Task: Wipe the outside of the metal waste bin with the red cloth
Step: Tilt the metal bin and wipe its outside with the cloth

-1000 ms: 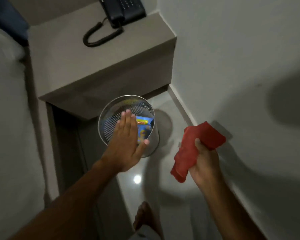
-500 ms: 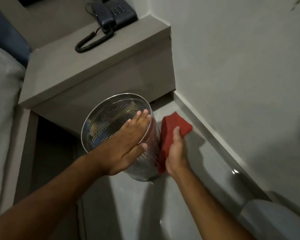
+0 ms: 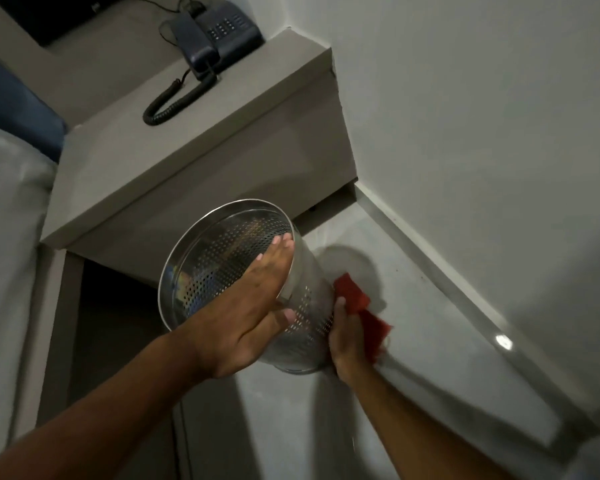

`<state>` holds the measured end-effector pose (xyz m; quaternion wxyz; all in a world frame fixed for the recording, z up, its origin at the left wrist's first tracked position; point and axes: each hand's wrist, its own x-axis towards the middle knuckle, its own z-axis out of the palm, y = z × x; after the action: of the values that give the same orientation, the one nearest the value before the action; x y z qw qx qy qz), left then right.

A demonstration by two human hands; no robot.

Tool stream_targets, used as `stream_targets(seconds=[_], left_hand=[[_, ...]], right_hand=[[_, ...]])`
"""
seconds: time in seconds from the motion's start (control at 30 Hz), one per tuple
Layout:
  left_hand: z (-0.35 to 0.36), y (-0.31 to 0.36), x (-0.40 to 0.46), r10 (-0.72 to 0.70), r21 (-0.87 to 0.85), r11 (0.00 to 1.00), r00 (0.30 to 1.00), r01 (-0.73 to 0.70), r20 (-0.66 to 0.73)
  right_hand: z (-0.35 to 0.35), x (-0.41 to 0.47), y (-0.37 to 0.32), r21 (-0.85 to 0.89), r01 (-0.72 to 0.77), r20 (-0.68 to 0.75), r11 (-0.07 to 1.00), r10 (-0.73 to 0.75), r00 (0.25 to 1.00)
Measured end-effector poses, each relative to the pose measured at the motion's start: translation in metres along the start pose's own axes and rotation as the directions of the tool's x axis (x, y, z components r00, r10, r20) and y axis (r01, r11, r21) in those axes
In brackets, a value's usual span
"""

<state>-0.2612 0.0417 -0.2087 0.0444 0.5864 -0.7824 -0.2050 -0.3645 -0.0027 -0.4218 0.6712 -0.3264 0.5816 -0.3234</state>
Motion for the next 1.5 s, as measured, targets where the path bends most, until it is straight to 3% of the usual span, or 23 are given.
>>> stream_targets(seconds=[0.07, 0.13, 0.2, 0.3, 0.37, 0.43, 0.53, 0.6, 0.67, 0.73, 0.8, 0.87, 0.9, 0.97, 1.03, 1.1, 1.2, 1.3, 1.33, 1.4, 1.5], left_hand=[[-0.001, 0.001, 0.002, 0.007, 0.012, 1.000, 1.000, -0.007, -0.004], [0.000, 0.001, 0.002, 0.006, 0.029, 1.000, 1.000, -0.006, 0.000], [0.000, -0.001, 0.003, 0.000, 0.044, 0.999, 1.000, 0.001, -0.009], [-0.001, -0.001, 0.003, -0.005, 0.029, 1.000, 1.000, 0.006, -0.008], [0.000, 0.000, 0.002, -0.001, 0.001, 1.000, 1.000, 0.001, -0.006], [0.002, -0.001, 0.002, 0.006, 0.000, 1.000, 1.000, -0.006, -0.024], [0.002, -0.007, 0.004, -0.014, 0.020, 1.000, 0.998, 0.015, -0.057], [0.006, -0.001, 0.010, -0.103, -0.043, 0.994, 0.990, 0.099, -0.094], [0.007, 0.015, 0.024, -0.267, -0.249, 0.944, 0.944, 0.216, -0.194], [0.003, 0.026, 0.033, -0.339, -0.379, 0.900, 0.893, 0.216, -0.296], [-0.003, 0.019, 0.021, -0.229, -0.178, 0.967, 0.922, 0.180, -0.312], [-0.001, 0.005, 0.001, -0.060, 0.096, 0.992, 0.985, 0.076, -0.159], [0.001, 0.000, -0.009, -0.043, 0.130, 0.990, 0.995, 0.055, -0.090], [0.006, -0.004, -0.018, -0.038, 0.070, 0.997, 0.998, 0.042, -0.059], [0.006, -0.001, -0.017, -0.027, 0.015, 0.999, 0.998, 0.028, -0.063], [0.003, -0.001, -0.016, -0.022, -0.010, 1.000, 0.998, 0.021, -0.061], [0.001, -0.001, -0.015, -0.021, -0.006, 1.000, 0.999, 0.021, -0.045], [0.000, -0.001, -0.015, -0.008, -0.020, 1.000, 0.998, 0.006, -0.064], [-0.001, -0.001, -0.015, -0.007, -0.025, 1.000, 0.997, 0.005, -0.073], [0.000, -0.002, -0.015, -0.012, -0.043, 0.999, 0.998, 0.009, -0.068], [0.002, -0.002, -0.015, -0.003, -0.056, 0.998, 0.998, -0.001, -0.069]], right_hand=[[-0.001, 0.017, -0.035, 0.052, -0.023, 0.086, 0.998, 0.018, 0.996], [0.008, 0.011, -0.075, 0.010, 0.157, 0.188, 0.988, -0.156, 0.970], [0.023, -0.010, -0.071, 0.079, 0.362, 0.142, 0.929, -0.370, 0.918], [0.019, -0.054, -0.010, 0.191, 0.452, 0.042, 0.871, -0.467, 0.883], [-0.002, -0.045, 0.023, 0.055, 0.379, -0.041, 0.924, -0.377, 0.925], [-0.014, -0.017, 0.030, -0.078, 0.255, -0.016, 0.964, -0.257, 0.966], [-0.005, -0.006, -0.019, 0.002, 0.077, 0.081, 0.997, -0.077, 0.994], [0.003, -0.020, -0.062, 0.095, 0.102, 0.192, 0.990, -0.119, 0.974], [0.005, -0.042, -0.091, 0.155, 0.193, 0.221, 0.969, -0.224, 0.949], [0.002, -0.057, -0.100, 0.200, 0.279, 0.240, 0.939, -0.323, 0.915], [0.001, -0.063, -0.083, 0.212, 0.351, 0.261, 0.912, -0.399, 0.879], [-0.004, -0.074, -0.053, 0.161, 0.434, 0.263, 0.886, -0.462, 0.847], [-0.005, -0.073, -0.030, 0.149, 0.466, 0.275, 0.872, -0.490, 0.827], [-0.009, -0.060, 0.010, 0.006, 0.397, 0.243, 0.918, -0.386, 0.890], [-0.008, -0.042, 0.012, -0.221, 0.164, 0.141, 0.961, -0.135, 0.981], [0.004, -0.025, -0.023, -0.146, 0.055, 0.169, 0.988, -0.030, 0.985], [0.025, -0.023, -0.086, 0.088, 0.210, 0.299, 0.974, -0.226, 0.927], [0.031, -0.054, -0.062, -0.094, 0.560, 0.250, 0.823, -0.525, 0.814], [0.025, -0.058, -0.041, -0.067, 0.608, 0.216, 0.791, -0.584, 0.783], [0.014, -0.058, -0.007, 0.140, 0.471, 0.171, 0.871, -0.490, 0.855], [0.003, -0.023, 0.015, -0.059, 0.202, 0.112, 0.978, -0.195, 0.974]])
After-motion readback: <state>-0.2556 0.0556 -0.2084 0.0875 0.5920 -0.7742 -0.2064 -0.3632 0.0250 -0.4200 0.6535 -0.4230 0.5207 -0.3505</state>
